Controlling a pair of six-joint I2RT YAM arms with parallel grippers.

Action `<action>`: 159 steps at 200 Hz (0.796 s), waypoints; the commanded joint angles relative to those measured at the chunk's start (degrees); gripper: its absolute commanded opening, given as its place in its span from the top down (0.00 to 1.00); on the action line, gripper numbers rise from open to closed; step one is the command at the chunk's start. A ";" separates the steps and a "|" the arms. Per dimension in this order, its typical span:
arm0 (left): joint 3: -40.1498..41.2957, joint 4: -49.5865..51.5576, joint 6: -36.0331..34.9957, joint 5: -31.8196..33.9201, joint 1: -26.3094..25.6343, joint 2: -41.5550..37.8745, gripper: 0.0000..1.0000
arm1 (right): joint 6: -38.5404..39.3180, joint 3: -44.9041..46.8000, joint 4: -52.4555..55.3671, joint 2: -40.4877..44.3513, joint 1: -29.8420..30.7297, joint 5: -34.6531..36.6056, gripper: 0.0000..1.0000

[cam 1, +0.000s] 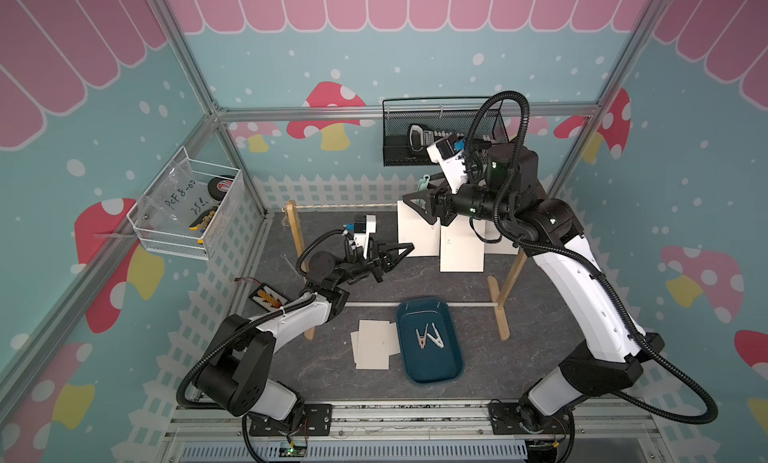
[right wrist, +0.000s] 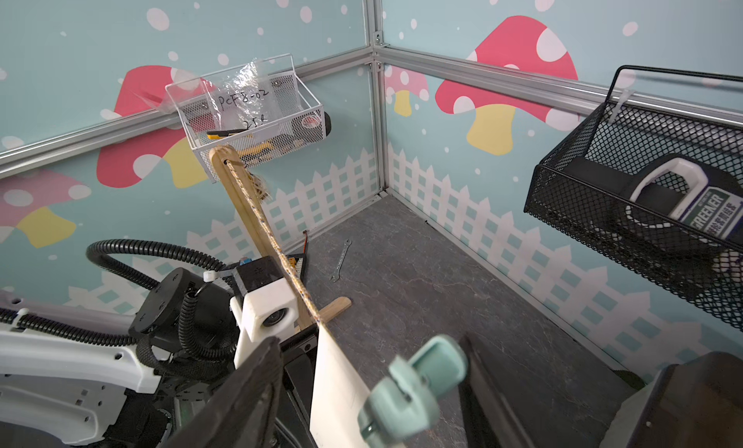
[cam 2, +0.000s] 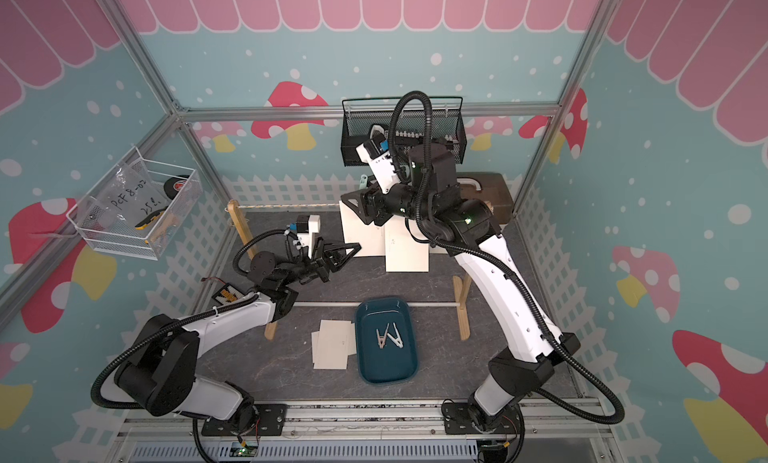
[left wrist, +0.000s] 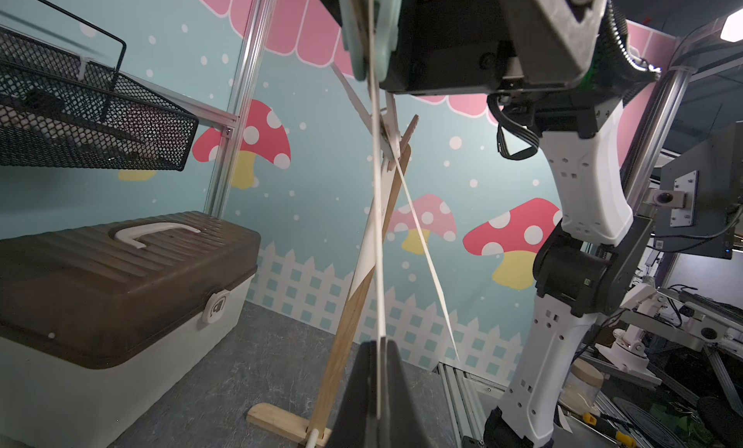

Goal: Remove the postcards from the strings
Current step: Remove the clamp from the clothesline.

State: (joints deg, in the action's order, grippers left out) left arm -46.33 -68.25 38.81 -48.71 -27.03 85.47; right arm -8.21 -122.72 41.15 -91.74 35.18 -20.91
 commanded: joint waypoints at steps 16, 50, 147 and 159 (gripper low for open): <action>-1.57 -0.97 0.09 -1.49 0.04 -0.31 1.00 | 2.12 -1.26 0.16 1.47 -0.33 -3.97 0.36; -1.58 -0.39 -0.08 -1.48 0.19 -0.48 1.00 | 3.68 -0.21 -1.09 2.74 -0.35 -7.09 0.38; -1.75 0.22 0.13 -1.74 0.75 -0.93 1.00 | 4.67 1.10 -1.95 3.56 -0.69 -9.31 0.41; -1.86 0.29 0.19 -1.81 0.83 -1.01 1.00 | 4.85 1.30 -1.98 3.58 -0.75 -9.43 0.41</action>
State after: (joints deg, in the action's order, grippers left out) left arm -46.54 -67.92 38.79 -48.88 -26.63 85.45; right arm -4.73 -122.48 39.79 -88.79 34.81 -28.40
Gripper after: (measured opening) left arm 0.044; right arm 0.592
